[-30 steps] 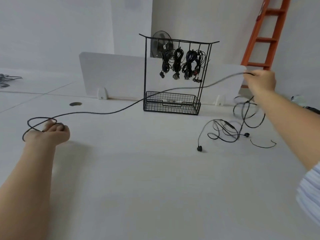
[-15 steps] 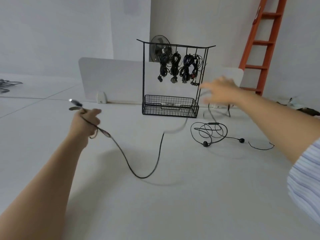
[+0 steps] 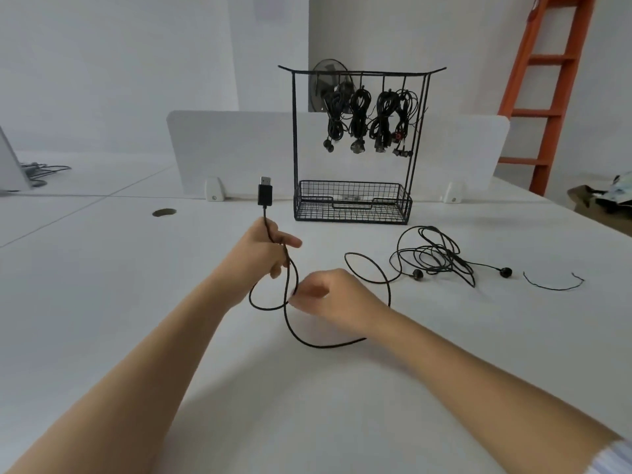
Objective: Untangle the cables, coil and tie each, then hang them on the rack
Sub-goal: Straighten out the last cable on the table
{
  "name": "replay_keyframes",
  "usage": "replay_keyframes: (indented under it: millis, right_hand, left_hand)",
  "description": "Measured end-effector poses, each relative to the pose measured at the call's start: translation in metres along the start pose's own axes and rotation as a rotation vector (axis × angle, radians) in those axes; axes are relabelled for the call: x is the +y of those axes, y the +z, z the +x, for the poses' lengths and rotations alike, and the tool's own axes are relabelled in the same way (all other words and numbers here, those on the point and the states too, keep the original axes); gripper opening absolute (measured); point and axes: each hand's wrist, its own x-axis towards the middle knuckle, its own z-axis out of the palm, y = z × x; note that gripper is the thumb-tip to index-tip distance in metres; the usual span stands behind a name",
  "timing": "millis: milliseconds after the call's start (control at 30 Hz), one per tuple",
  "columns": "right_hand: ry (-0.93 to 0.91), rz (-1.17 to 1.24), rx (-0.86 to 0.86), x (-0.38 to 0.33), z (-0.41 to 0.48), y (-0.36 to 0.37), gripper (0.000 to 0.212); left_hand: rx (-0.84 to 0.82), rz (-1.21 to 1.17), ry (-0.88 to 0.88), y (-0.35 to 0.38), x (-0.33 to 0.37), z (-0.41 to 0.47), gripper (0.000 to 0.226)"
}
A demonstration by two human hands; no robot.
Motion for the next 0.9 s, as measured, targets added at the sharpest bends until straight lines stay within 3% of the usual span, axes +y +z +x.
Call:
replay_keyframes:
  millis: [100,200,300,467,567,667,833,900]
  right_hand:
    - [0.035,0.214,-0.045,0.004,-0.004,0.004,0.013]
    - [0.077,0.423,-0.063,-0.001,-0.007,0.003,0.021]
    - [0.076,0.339,-0.155,-0.008,-0.015,0.010,0.022]
    - [0.036,0.184,-0.018,-0.003,-0.016,0.009,0.011]
    - [0.130,0.419,0.151,0.003,-0.010,-0.007,0.016]
    - [0.210,0.759,0.478,0.017,-0.002,-0.036,0.020]
    - [0.401,0.926,1.030,0.058,-0.001,-0.090,0.023]
    - [0.433,0.807,1.134,0.072,-0.001,-0.104,0.045]
  left_hand:
    - [-0.017,-0.078,-0.041,0.000,0.000,-0.002,0.028]
    - [-0.002,-0.146,-0.050,-0.001,-0.004,-0.002,0.024]
    - [0.007,-0.189,-0.047,-0.001,-0.008,-0.002,0.016]
    - [0.000,-0.247,-0.053,0.002,-0.009,-0.001,0.020]
    - [0.040,-0.303,-0.085,-0.002,-0.007,0.000,0.036]
    - [0.100,-0.337,-0.085,-0.013,-0.007,0.001,0.052]
    - [0.204,-0.361,-0.048,-0.023,-0.009,0.003,0.060]
    - [0.246,-0.335,-0.060,-0.021,-0.008,0.003,0.050]
